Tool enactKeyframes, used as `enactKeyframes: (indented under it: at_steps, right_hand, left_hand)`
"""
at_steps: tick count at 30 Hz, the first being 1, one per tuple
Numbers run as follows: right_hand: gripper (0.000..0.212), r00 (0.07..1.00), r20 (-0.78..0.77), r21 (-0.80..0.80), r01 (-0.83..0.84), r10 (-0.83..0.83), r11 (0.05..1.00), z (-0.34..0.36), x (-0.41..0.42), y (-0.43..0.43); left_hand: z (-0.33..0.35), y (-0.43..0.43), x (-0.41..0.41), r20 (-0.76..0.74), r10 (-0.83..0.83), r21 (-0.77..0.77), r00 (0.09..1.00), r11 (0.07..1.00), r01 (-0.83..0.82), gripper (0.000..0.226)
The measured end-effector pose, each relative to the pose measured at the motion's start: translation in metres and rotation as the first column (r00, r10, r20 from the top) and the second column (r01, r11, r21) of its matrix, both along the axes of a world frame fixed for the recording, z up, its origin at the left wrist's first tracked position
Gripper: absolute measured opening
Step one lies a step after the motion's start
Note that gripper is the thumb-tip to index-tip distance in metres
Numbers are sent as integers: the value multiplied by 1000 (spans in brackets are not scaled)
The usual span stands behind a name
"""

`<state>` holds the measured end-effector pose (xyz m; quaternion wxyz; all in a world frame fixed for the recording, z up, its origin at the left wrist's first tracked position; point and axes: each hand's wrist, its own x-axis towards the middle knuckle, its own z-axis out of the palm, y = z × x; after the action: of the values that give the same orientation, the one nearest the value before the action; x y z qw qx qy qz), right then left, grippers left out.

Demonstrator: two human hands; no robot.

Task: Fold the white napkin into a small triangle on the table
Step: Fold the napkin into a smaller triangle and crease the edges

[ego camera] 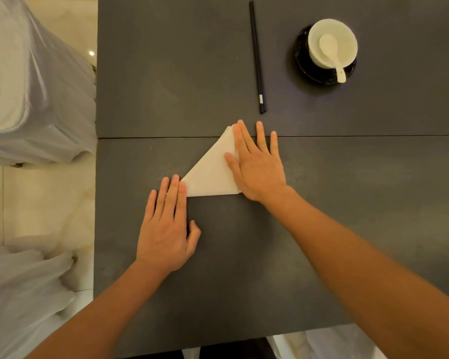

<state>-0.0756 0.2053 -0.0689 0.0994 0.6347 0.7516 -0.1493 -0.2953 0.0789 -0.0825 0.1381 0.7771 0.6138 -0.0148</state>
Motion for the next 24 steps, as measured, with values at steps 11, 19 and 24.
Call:
enactKeyframes:
  at_steps: [11,19,24]
  right_hand:
    - [62,913,-369,43,206,-176,978,49,-23,-66]
    - [62,969,-229,5,102,-98,995,1,-25,-156]
    - [71,980,-180,65,96,-83,993,-13,-26,-159]
  left_hand:
    - [28,11,32,39,-124,123,991,985,119,67]
    - [14,49,29,75,-554,98,829,832,546,57]
    - [18,73,29,115,-608,142,786,793,593,46]
